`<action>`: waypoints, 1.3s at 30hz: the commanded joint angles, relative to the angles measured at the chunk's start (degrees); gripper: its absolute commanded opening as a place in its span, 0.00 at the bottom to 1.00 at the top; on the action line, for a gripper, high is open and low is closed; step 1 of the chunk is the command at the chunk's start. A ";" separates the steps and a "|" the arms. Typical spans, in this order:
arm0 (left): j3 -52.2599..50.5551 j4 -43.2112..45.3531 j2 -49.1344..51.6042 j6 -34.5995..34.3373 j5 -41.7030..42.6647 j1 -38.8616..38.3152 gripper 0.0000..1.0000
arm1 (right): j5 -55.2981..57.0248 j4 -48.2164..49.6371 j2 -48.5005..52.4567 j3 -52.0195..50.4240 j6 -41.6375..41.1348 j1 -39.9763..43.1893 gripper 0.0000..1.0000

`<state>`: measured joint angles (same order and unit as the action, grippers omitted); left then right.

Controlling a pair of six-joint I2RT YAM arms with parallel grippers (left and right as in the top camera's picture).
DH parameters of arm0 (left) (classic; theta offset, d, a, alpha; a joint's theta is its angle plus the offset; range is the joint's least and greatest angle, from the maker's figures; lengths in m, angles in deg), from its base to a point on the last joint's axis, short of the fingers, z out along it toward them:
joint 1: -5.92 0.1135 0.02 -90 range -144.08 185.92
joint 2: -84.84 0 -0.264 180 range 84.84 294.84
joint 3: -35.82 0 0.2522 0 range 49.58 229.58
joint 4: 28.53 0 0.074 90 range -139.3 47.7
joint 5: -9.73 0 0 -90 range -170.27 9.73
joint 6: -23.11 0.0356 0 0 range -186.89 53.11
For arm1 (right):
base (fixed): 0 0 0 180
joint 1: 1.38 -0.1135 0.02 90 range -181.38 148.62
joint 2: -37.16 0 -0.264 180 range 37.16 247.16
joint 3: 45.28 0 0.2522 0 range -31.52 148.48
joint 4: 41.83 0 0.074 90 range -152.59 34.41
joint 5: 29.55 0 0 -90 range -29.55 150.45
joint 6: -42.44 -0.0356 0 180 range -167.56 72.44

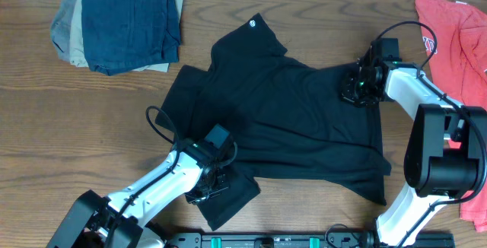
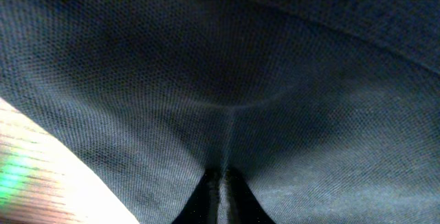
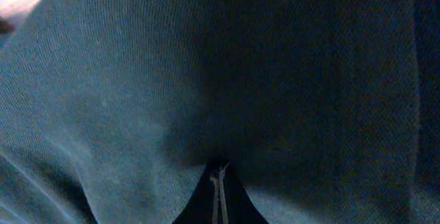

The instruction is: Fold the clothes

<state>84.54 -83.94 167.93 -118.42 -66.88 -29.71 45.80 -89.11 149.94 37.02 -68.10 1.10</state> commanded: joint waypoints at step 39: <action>7.23 -7.43 -22.08 5.38 -14.32 -0.13 0.07 | -3.37 -34.80 1.25 36.79 8.09 11.82 0.01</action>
<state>89.63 -93.76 146.07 -119.64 -79.01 -29.78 46.04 -122.15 154.22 72.64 -62.72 14.31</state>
